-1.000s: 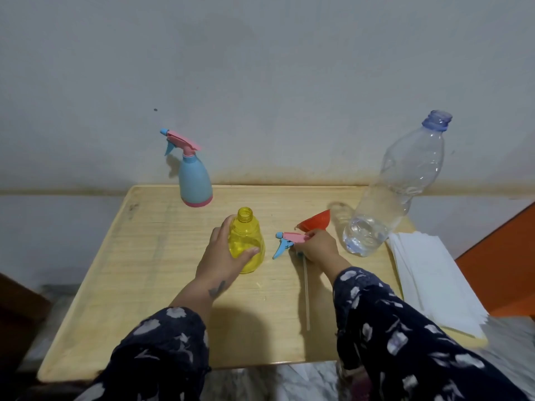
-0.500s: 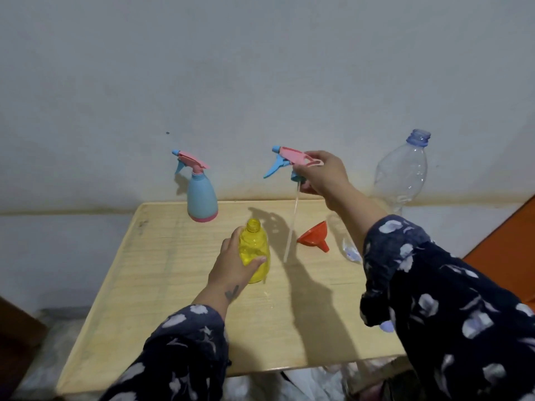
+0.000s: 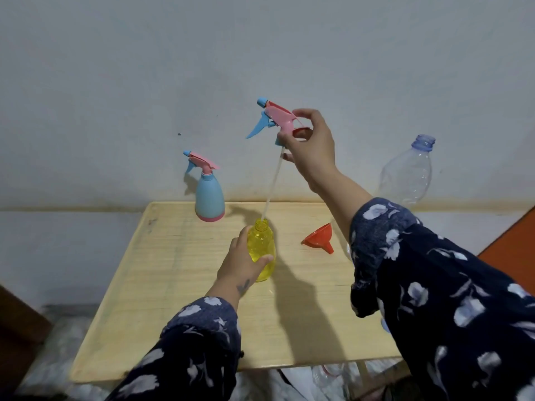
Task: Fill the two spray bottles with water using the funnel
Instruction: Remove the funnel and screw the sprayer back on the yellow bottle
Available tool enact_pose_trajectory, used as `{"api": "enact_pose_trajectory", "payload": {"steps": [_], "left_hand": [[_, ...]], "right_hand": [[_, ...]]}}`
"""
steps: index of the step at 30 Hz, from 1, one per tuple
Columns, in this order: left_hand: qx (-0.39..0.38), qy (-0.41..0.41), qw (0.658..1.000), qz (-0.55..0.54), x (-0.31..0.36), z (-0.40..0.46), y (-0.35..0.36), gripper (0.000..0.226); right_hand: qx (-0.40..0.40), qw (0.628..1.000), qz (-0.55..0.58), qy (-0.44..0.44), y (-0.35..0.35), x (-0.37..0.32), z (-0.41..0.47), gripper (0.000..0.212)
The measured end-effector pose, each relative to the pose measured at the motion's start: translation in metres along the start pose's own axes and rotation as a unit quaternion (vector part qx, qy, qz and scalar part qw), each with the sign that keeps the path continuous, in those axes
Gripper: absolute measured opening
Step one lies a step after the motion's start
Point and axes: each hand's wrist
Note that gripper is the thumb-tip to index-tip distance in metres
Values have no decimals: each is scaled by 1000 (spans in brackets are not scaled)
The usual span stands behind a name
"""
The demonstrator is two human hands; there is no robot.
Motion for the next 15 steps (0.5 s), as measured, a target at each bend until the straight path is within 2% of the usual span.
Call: {"api": "enact_pose_trajectory", "payload": {"steps": [10, 15], "left_hand": [[4, -11, 1000, -2, 1, 3, 1, 81], [14, -1, 1000, -8, 3, 2, 3, 75]], "right_hand": [[-37, 998, 1, 47, 13, 63, -52, 30], [-57, 998, -13, 29, 15, 82, -78, 32]]}}
Point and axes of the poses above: each hand's wrist, its own z-axis towards the middle knuckle, its own y-axis out of the palm, x = y × z, and after that the axes turned 2 degrees about x, right-handed
